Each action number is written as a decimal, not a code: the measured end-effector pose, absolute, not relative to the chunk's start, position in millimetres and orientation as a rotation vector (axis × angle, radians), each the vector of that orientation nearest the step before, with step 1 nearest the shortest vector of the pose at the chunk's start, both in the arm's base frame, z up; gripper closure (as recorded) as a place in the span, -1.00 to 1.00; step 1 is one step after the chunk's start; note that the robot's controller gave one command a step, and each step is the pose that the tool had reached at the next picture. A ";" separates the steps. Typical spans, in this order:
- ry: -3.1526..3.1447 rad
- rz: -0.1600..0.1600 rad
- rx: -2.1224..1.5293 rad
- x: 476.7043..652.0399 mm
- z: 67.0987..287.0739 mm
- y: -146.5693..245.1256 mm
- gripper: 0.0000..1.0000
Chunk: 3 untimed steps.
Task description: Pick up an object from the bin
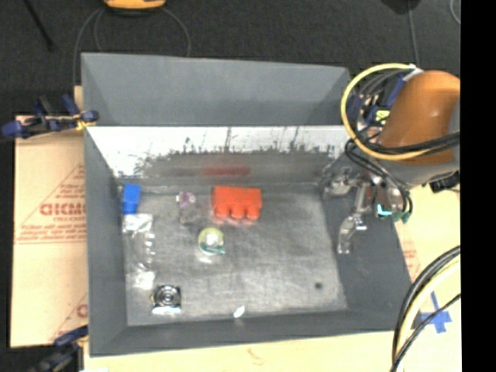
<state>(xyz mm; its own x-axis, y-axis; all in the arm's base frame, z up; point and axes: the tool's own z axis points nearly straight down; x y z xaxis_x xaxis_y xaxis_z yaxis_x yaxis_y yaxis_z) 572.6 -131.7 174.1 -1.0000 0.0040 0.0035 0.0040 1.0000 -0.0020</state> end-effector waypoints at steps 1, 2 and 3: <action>-3.121 0.001 0.326 489.0 117.4 -117.1 -1.00; -3.157 0.005 0.147 484.7 73.4 -48.8 -1.00; -3.167 0.005 0.112 480.5 74.8 -8.7 -1.00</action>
Offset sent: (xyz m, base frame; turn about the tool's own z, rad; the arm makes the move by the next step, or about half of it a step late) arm -0.0824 0.0158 -0.0555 -0.2151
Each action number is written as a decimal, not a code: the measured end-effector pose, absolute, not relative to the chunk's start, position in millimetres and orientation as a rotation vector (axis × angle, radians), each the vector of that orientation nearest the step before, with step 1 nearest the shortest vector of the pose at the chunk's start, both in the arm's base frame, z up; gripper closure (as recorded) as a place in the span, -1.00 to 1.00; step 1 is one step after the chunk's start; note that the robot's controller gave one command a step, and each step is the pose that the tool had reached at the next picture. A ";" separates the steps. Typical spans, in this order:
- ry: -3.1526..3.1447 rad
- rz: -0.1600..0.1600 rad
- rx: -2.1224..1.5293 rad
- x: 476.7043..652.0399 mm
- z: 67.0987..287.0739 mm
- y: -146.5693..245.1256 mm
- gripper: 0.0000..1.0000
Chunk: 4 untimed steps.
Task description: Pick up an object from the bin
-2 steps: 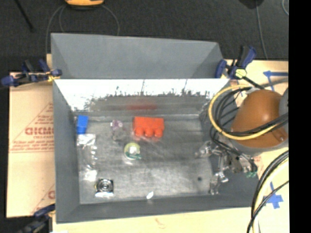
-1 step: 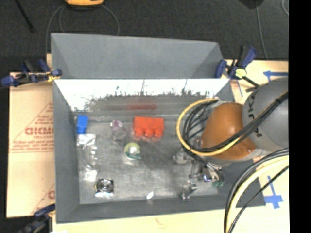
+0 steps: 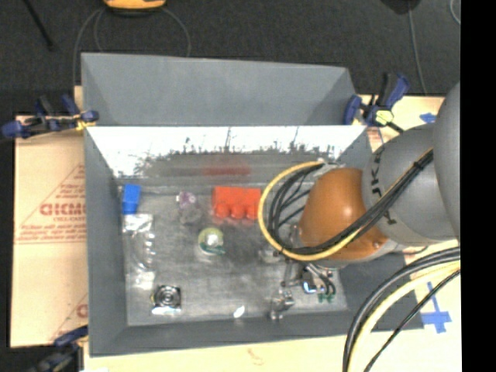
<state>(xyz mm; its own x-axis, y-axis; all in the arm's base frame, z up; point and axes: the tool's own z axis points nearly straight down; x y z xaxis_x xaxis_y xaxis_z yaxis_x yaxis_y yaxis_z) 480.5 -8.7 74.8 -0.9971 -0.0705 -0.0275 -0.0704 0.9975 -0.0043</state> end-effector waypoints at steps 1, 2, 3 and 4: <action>3.123 -0.008 -0.184 484.2 76.5 -129.4 -1.00; 3.127 -0.007 -0.154 548.6 100.6 -129.7 -1.00; 3.126 -0.001 -0.143 627.8 103.7 -95.3 -1.00; 3.123 0.000 -0.278 630.6 105.6 -29.3 -1.00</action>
Offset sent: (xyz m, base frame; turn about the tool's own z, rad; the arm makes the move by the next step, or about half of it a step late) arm 0.0004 -0.1157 -0.0009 -0.0527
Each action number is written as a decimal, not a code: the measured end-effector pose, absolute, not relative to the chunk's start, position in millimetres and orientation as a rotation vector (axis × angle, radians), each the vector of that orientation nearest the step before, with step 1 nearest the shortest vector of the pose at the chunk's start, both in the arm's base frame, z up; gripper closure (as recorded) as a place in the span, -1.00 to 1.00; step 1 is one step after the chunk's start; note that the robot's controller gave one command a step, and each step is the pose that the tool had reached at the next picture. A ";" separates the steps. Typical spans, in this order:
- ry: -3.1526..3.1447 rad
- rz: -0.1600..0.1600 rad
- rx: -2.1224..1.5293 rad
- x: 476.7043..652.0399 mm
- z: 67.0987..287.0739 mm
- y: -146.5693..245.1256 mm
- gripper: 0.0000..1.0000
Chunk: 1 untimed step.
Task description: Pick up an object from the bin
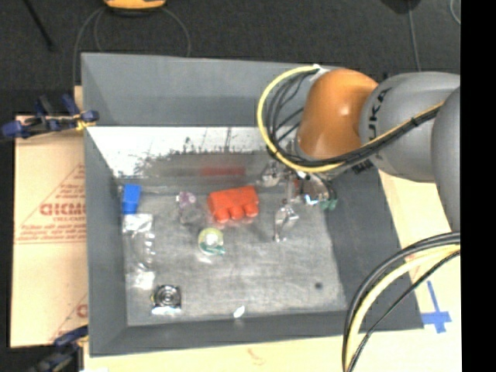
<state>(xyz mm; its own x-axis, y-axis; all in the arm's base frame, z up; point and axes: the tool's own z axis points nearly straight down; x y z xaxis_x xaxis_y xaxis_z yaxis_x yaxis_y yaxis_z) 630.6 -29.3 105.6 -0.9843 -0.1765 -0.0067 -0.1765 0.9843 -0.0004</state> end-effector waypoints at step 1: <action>3.113 -0.011 -0.359 653.9 74.2 1.7 -1.00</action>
Offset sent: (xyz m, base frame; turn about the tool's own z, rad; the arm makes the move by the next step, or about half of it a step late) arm 0.0196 0.0345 -0.0356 -0.0493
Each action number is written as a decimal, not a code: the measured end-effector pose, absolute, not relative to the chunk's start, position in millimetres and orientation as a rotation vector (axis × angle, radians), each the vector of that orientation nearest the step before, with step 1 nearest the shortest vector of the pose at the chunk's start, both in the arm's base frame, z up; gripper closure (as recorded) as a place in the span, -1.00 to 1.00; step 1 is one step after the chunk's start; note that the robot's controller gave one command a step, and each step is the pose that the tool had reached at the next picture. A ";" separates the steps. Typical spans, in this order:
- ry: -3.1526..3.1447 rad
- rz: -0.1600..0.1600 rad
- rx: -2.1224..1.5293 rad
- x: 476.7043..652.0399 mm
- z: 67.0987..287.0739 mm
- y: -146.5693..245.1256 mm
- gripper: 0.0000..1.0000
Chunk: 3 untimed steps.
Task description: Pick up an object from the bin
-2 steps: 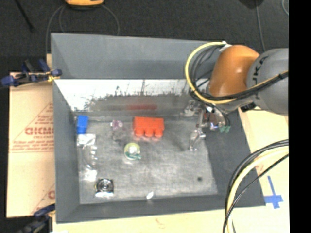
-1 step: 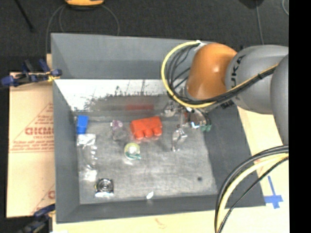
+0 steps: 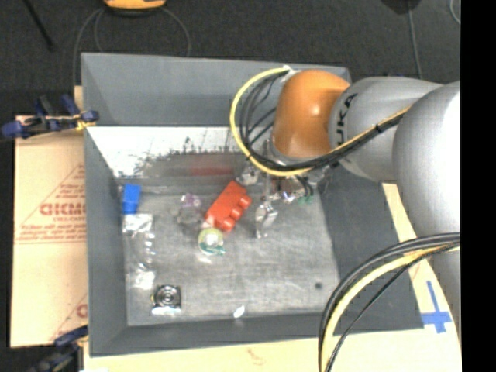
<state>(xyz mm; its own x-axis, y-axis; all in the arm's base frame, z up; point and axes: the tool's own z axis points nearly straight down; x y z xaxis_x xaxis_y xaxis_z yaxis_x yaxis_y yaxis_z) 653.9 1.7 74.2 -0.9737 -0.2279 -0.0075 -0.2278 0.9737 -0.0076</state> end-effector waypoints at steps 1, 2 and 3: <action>3.081 0.001 -0.577 642.6 82.0 80.6 -1.00; 3.081 0.002 -0.569 643.3 82.3 78.1 1.00; 3.084 -0.002 -0.572 638.9 202.5 99.1 1.00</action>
Offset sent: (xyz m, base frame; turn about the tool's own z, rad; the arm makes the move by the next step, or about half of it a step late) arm -0.0127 0.0766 0.0061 -0.1379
